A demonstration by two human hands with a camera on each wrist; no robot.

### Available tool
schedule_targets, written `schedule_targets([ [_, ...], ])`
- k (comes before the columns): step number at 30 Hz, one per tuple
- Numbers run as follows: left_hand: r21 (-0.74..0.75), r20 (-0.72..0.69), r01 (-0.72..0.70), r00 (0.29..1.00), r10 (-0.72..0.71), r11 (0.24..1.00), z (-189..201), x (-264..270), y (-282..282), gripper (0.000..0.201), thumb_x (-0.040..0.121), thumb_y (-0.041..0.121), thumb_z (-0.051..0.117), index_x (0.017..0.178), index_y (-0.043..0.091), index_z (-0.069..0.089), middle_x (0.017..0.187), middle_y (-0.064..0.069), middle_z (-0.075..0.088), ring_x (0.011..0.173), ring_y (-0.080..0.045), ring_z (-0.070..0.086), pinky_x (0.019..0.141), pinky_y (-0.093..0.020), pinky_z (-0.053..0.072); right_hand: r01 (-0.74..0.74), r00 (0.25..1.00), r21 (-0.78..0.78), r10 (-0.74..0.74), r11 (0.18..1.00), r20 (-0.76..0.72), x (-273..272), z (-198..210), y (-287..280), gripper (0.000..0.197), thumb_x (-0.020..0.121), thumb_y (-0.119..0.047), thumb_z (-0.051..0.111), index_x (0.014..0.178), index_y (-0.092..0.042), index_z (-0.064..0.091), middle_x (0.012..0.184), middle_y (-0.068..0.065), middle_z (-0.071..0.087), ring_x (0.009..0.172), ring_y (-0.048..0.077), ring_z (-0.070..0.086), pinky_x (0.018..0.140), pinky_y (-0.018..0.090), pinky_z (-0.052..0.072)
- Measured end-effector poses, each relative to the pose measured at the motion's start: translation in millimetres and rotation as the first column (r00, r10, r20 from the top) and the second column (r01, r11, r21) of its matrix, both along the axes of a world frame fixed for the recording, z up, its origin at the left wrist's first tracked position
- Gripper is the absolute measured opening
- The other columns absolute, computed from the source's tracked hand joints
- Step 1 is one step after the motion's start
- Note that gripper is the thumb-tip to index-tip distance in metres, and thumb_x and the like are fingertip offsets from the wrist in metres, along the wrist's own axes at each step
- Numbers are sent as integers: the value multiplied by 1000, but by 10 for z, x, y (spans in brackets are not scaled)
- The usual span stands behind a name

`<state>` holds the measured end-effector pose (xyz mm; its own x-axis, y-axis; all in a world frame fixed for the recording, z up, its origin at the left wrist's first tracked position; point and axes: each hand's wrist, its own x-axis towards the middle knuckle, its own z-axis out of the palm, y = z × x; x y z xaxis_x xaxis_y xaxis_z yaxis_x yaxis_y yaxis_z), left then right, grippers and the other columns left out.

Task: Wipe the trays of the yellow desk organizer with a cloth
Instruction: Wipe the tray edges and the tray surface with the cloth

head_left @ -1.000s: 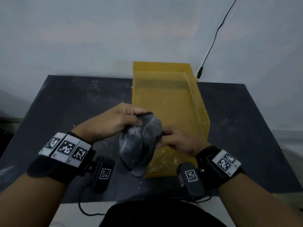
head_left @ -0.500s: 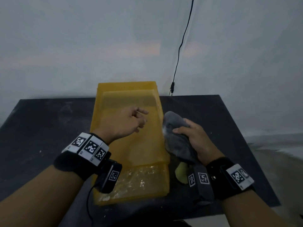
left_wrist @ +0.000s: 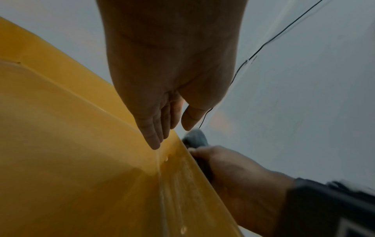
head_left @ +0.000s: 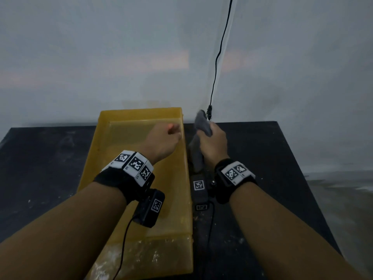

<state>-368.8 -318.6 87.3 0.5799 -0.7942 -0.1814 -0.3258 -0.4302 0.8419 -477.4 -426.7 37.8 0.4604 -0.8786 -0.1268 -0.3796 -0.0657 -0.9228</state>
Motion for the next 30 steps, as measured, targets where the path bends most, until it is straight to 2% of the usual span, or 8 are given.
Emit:
schedule_targets([
  [3,-11,57,31,998,-31,999,-50,35,-126,20,95,18,59,113,15,69,111,-2,69,104,-20,65,96,-44,52,-210,971,56,202,976,129,253,-15,-58,21,93,-14,52,106,-14,68,97,12,72,91,26,68,80,44,55],
  [7,3,148,82,986,-82,997,-183,67,-222,27,85,23,69,112,15,68,104,1,72,97,-15,67,89,-43,55,-324,934,215,276,921,227,428,10,-205,59,97,5,40,151,-18,44,136,2,57,121,19,57,86,28,57],
  [12,-30,-17,-19,1000,18,999,-259,93,-238,59,75,6,80,130,13,58,109,6,69,99,-8,66,92,-33,56,-315,943,212,279,925,184,522,-57,-334,58,99,2,43,154,-16,40,151,8,47,138,22,45,115,36,39],
  [15,-44,-133,-39,991,33,998,-227,130,-227,88,74,3,82,147,21,35,103,11,68,96,-2,66,89,-30,56,-356,922,211,306,910,238,553,-42,-360,56,99,4,41,148,-20,47,141,6,57,129,20,54,106,31,47],
  [17,-82,-196,-24,981,8,996,-223,176,-215,93,75,-3,80,147,25,28,94,12,74,92,0,70,83,-30,59,-374,909,233,305,898,282,506,-51,-366,57,98,9,38,144,-23,51,111,-4,69,99,4,64,78,15,52],
  [20,-100,-236,5,971,-28,995,-202,209,-178,92,76,-7,78,145,26,27,89,15,73,90,3,70,80,-22,58,-390,906,230,327,892,268,415,-189,-320,49,96,6,41,129,-22,64,65,-3,54,56,9,48,56,25,35],
  [25,-75,-236,43,970,-59,996,-184,276,-104,102,75,0,81,150,35,22,126,-3,63,109,-8,63,95,-27,53,-404,896,177,349,898,273,234,-334,-177,36,92,6,47,105,-19,70,94,2,70,87,11,63,78,26,49],
  [30,-84,-232,103,965,-121,991,-186,269,8,93,82,0,74,153,28,20,127,-11,65,116,-8,63,90,-21,54,-426,877,169,360,889,320,52,-411,85,45,97,7,45,134,-13,62,104,12,68,88,9,64,77,24,50],
])
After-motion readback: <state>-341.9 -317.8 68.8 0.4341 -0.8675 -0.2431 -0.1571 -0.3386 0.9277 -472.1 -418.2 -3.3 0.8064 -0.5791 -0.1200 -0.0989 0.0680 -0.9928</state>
